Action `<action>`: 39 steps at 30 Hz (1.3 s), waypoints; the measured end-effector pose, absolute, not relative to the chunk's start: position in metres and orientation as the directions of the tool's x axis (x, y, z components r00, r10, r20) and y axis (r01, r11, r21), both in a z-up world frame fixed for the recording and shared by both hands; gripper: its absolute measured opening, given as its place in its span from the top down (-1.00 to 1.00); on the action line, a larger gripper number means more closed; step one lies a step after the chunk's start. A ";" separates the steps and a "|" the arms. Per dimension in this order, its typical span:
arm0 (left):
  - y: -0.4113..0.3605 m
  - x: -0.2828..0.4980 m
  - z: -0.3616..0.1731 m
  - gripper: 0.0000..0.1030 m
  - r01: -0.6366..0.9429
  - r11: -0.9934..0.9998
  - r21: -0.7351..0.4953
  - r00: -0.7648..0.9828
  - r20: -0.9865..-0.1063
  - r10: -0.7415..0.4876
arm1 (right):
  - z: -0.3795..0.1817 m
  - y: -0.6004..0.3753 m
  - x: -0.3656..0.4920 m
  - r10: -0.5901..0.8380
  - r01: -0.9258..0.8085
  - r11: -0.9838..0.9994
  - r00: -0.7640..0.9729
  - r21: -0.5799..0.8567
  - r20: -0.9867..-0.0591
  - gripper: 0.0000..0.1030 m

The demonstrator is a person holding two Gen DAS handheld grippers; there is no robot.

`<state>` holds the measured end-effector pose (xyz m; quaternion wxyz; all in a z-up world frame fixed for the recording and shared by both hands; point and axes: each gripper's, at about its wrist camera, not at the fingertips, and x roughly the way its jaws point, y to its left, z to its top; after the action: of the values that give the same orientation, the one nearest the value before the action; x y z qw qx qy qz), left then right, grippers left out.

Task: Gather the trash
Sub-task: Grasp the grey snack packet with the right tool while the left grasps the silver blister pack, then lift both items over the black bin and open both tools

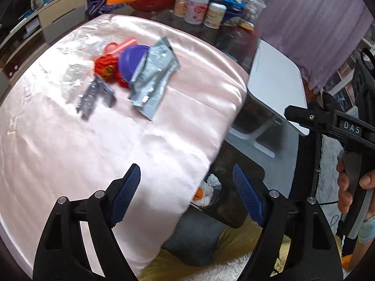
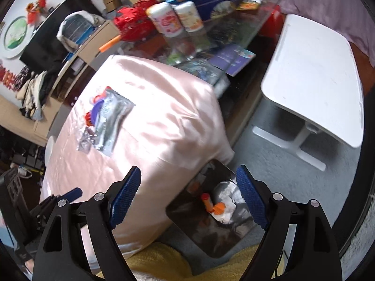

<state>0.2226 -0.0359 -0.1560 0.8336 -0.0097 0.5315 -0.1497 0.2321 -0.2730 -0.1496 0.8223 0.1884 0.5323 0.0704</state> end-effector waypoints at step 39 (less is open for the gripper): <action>0.056 0.343 -0.197 0.60 0.142 0.979 -0.143 0.408 -0.893 -0.190 | -0.191 -0.109 0.346 0.342 -0.069 0.939 0.278 0.336 -0.898 0.12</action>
<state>0.3434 0.0558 -0.1973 0.8387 -0.0224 0.5351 -0.0990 0.3458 -0.1090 -0.1915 0.7908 0.1163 0.5867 0.1299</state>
